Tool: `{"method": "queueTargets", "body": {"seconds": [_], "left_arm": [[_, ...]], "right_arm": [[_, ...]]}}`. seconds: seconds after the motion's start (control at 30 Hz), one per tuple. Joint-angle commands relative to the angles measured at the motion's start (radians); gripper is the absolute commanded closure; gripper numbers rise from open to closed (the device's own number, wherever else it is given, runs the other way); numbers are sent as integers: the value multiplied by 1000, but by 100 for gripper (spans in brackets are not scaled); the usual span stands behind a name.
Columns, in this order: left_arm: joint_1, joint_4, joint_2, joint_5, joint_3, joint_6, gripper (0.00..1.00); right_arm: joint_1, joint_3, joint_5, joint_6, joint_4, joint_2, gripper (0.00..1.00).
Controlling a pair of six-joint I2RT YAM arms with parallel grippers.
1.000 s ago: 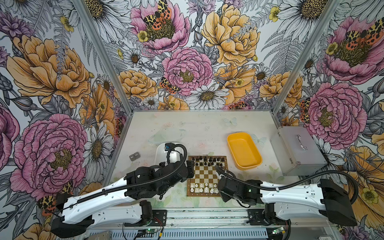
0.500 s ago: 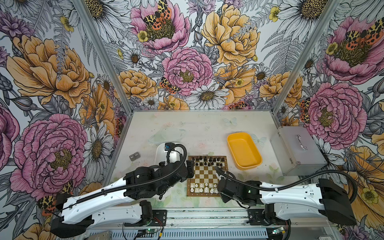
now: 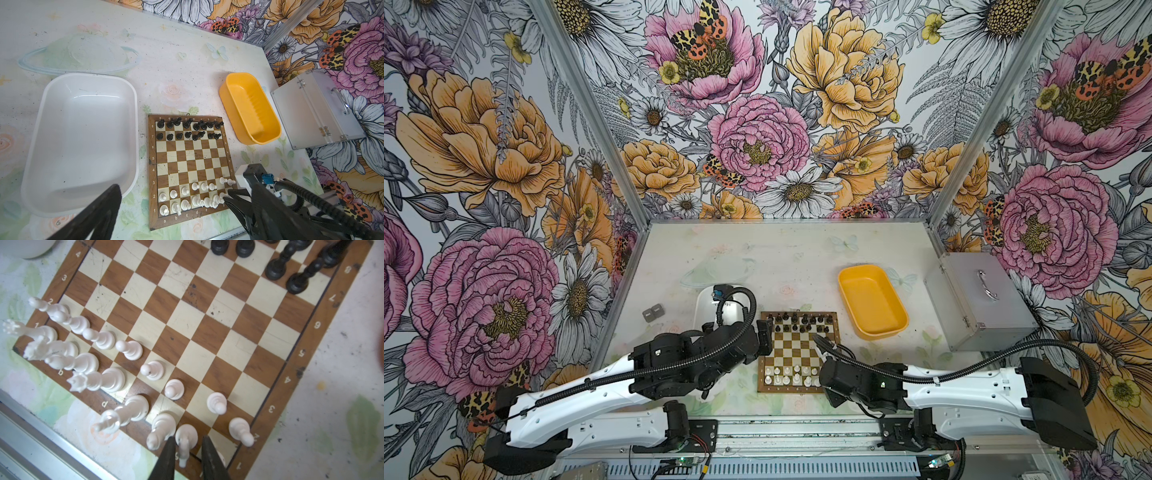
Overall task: Set up the chess pieces on the board
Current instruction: 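Lower the knight onto its square and open the right gripper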
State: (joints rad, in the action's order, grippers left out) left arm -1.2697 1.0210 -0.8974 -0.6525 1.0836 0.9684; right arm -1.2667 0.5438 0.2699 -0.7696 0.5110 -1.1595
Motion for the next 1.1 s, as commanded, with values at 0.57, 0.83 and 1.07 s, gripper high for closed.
{"method": "queueTargets", "body": {"seconds": [0.57,0.83,1.07], "left_arm": [[-21,1,1,-39,40,-33,1],[-21,-1,0,-41,44,-42,1],[-22,-1,-4,-59,49,-56,1]], "right_arm": [[-9,58,46,38,5,42,71],[-8,85,64,49,42,75,67],[-8,175,96,92,122,123,60]]}}
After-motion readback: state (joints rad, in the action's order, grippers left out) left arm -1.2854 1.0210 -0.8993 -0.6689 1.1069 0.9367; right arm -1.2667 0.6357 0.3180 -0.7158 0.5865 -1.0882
